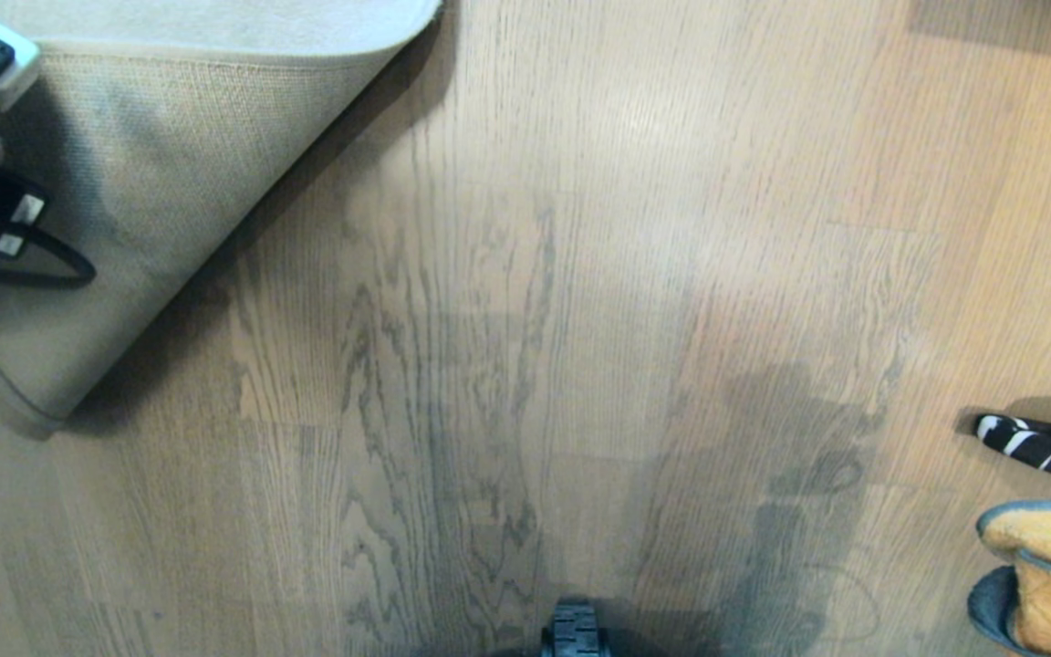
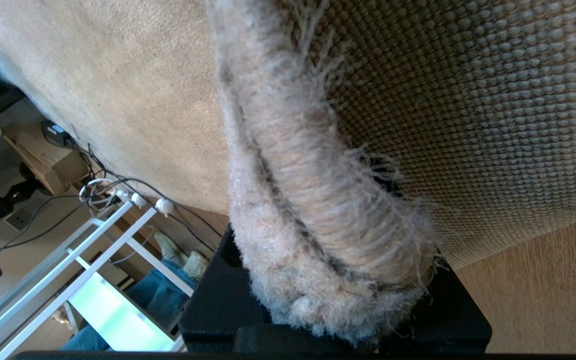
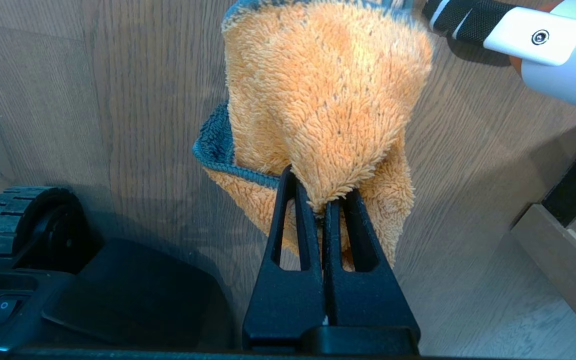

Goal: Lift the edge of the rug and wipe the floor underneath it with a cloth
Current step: Wipe the floor under the carpet with a rag

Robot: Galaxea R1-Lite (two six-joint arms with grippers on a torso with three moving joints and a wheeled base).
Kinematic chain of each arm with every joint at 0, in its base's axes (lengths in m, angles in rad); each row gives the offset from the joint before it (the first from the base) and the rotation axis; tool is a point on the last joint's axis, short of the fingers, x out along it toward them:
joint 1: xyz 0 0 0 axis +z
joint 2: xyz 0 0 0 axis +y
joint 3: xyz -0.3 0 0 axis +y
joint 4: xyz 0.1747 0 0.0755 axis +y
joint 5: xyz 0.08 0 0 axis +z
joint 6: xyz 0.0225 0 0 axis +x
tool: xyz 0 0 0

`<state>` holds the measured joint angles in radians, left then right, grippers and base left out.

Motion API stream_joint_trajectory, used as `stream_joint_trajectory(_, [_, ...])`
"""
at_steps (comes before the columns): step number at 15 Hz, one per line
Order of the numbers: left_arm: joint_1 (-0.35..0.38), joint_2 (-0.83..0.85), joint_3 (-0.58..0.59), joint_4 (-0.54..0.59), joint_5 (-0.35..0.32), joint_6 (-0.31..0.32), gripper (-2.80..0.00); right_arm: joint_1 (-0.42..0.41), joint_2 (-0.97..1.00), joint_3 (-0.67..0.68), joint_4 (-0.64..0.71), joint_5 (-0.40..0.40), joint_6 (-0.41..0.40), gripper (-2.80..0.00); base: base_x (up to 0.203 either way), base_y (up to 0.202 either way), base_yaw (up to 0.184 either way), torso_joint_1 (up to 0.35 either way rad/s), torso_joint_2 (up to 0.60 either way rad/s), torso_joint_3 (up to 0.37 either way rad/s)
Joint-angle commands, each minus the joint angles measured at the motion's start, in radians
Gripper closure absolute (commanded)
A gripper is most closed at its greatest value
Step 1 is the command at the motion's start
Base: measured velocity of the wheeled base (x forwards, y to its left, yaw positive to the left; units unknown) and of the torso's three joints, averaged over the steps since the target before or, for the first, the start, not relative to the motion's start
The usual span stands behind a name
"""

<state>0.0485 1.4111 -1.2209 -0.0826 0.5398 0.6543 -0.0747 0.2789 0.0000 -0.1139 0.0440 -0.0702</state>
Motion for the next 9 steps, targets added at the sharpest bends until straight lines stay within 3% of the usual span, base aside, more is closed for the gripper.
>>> stream_joint_trajectory(1, [0.001, 0.003, -0.002, 0.000, 0.003, 0.004, 0.00, 0.001, 0.002, 0.000, 0.002, -0.001, -0.003, 0.00, 0.000, 0.000, 0.000, 0.000, 0.00, 0.000])
stream_joint_trajectory(9, [0.001, 0.003, 0.000, 0.000, 0.005, -0.010, 0.00, 0.001, 0.002, 0.000, 0.065, -0.009, -0.006, 0.00, 0.000, 0.000, 0.000, 0.000, 0.00, 0.000])
